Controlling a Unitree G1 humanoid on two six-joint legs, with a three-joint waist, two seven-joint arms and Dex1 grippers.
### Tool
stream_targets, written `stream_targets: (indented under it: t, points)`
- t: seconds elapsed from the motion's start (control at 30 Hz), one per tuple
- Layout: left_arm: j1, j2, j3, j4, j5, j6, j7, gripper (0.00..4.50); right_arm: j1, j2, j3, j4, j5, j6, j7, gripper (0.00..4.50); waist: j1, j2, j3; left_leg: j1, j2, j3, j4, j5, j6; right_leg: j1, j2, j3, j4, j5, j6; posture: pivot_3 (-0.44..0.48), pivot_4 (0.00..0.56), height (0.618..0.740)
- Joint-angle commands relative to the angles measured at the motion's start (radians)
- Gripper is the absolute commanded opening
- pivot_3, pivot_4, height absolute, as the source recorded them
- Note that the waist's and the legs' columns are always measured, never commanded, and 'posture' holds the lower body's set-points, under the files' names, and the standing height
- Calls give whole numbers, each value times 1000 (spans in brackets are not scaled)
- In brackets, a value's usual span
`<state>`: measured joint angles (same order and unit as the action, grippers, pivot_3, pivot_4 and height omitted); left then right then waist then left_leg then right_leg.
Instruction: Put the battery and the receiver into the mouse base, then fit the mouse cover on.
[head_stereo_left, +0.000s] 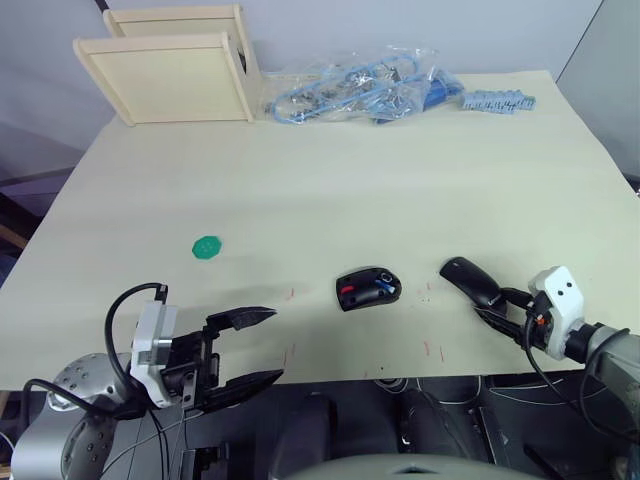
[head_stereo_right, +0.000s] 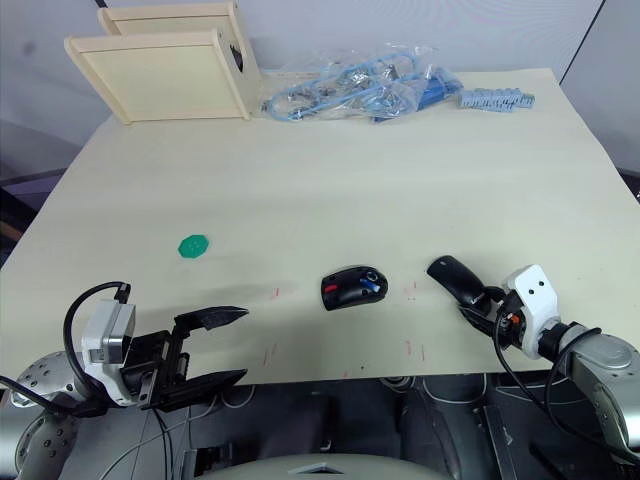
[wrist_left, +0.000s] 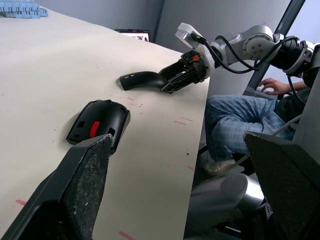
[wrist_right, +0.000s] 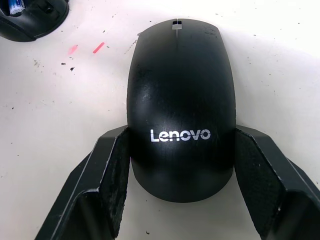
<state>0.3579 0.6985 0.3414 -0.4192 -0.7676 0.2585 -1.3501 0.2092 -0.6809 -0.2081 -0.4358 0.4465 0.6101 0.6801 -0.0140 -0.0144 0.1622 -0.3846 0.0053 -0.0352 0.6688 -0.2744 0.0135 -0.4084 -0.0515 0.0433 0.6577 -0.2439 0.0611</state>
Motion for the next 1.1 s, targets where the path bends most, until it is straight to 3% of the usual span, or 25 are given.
stream_targets:
  t: [0.03,0.63,0.8,1.1]
  points:
    - [-1,0,-5,2,-5,-14,-8,4500,-11,-12,-23,-41,13,-5,6,2845,0,0,0,0,0,0,0,0,0,0,0,0,0,0,0,0,150,740]
    - [-11,-3,-18,22,-2,-31,-12,4500,-60,-62,-45,-89,75,22,51,2845,0,0,0,0,0,0,0,0,0,0,0,0,0,0,0,0,150,740]
    - [-15,8,-6,29,-13,-29,-18,4500,-206,-181,23,-169,103,28,159,2845,-3,0,1,0,1,0,0,0,0,0,1,0,-1,0,0,0,150,740]
    - [-6,19,28,16,-37,-11,-12,4500,-580,-290,223,-120,170,151,339,2845,-1,-1,4,-1,2,0,0,0,0,-1,0,0,-2,0,0,0,150,740]
